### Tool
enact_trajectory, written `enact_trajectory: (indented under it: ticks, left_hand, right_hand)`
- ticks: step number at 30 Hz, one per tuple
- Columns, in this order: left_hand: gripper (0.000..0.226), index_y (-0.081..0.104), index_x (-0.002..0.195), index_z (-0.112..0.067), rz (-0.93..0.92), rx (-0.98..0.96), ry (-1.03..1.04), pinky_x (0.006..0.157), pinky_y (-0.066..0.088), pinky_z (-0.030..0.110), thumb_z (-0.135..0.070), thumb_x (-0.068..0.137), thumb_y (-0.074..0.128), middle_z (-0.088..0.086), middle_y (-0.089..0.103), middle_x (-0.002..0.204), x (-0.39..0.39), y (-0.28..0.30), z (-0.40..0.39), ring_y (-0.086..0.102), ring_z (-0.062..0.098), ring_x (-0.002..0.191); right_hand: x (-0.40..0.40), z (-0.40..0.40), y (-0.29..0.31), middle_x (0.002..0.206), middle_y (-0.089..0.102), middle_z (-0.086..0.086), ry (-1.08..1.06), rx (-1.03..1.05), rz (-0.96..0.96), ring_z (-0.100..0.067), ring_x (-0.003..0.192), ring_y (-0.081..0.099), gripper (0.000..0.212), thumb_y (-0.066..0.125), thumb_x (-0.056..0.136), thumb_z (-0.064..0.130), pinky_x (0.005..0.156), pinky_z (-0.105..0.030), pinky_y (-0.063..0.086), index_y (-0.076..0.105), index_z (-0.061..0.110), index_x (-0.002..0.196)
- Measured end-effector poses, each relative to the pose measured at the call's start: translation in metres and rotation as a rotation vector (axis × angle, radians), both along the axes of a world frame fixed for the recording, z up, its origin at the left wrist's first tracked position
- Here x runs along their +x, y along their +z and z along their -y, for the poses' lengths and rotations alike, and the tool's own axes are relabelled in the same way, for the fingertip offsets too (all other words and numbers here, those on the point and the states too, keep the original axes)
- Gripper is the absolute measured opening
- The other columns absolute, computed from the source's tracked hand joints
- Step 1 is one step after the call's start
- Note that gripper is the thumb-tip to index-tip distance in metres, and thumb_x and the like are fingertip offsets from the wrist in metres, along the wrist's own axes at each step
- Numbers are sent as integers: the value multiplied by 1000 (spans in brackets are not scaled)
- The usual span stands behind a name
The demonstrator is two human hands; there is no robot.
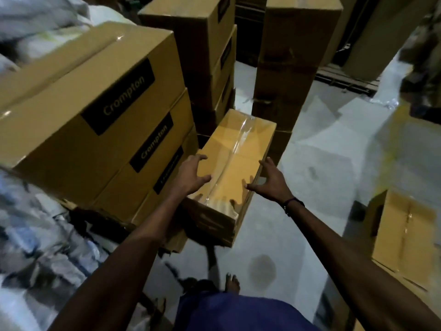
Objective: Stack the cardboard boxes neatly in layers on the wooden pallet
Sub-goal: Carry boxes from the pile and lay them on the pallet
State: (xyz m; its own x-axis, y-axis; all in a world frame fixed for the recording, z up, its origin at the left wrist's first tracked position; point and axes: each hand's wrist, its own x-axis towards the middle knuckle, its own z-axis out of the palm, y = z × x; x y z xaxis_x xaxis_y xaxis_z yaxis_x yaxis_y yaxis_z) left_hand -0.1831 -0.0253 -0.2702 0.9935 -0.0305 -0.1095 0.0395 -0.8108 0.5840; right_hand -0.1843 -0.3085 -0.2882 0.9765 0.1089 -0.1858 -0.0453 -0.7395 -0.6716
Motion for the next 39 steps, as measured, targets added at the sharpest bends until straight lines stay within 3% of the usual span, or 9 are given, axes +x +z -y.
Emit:
enact_trajectory:
  ticks: [5,7,9,14,19,25,31,39]
  left_hand:
    - [88,42,151,-24,-138,22,-101,108,48,43,-30,77,89,3,40,153,77,-12,-7,44,25,136]
    - [98,38,155,-23,-163,54,-161,110,44,36,-28,74,92,3,34,159,104,-16,-4,39,26,141]
    - [106,33,157,-24,-193,108,-236,112,39,38,-27,70,94,2,25,164,132,-20,0,30,29,146]
    - [128,24,157,-38,-327,137,-304,121,23,64,-27,55,101,-10,-2,170,196,-49,-1,2,36,155]
    - [136,15,161,-41,-415,253,-407,117,21,73,-33,55,101,-8,-18,170,226,-79,-2,-11,44,154]
    - [138,14,162,-40,-384,257,-428,116,30,67,-35,55,101,-8,-21,169,236,-104,-4,1,47,154]
    - [137,19,162,-34,-382,250,-418,121,24,59,-30,53,102,-1,-19,170,245,-112,5,4,42,155]
    - [137,24,161,-28,-400,242,-430,118,35,60,-22,49,103,-1,-21,169,223,-90,36,6,41,155]
  right_hand:
    - [53,-13,-20,172,1,-8,-10,-94,-95,-32,155,18,130,95,62,52,120,-46,30,20,18,163]
    - [70,-19,-28,172,0,-6,-32,-108,-144,-34,155,19,136,98,57,50,121,-48,31,19,19,163]
    - [89,-27,-37,172,0,-5,-56,-125,-182,-37,154,19,141,99,51,51,121,-51,32,18,19,163]
    - [123,-46,-57,172,-4,-4,-102,-155,-234,-37,154,19,148,101,47,50,120,-57,30,14,19,163]
    - [141,-55,-79,172,-8,-5,-172,-145,-297,-37,155,17,153,102,44,51,121,-59,25,11,19,163]
    - [147,-65,-109,170,-16,-1,-271,-128,-342,-32,157,3,157,101,44,51,127,-49,17,4,25,164]
    - [157,-71,-116,170,-17,2,-379,-112,-332,-34,157,4,156,105,40,37,126,-51,16,11,23,164]
    - [121,-60,-93,172,-10,-2,-483,-87,-309,-36,157,6,153,105,38,30,125,-50,13,18,19,163]
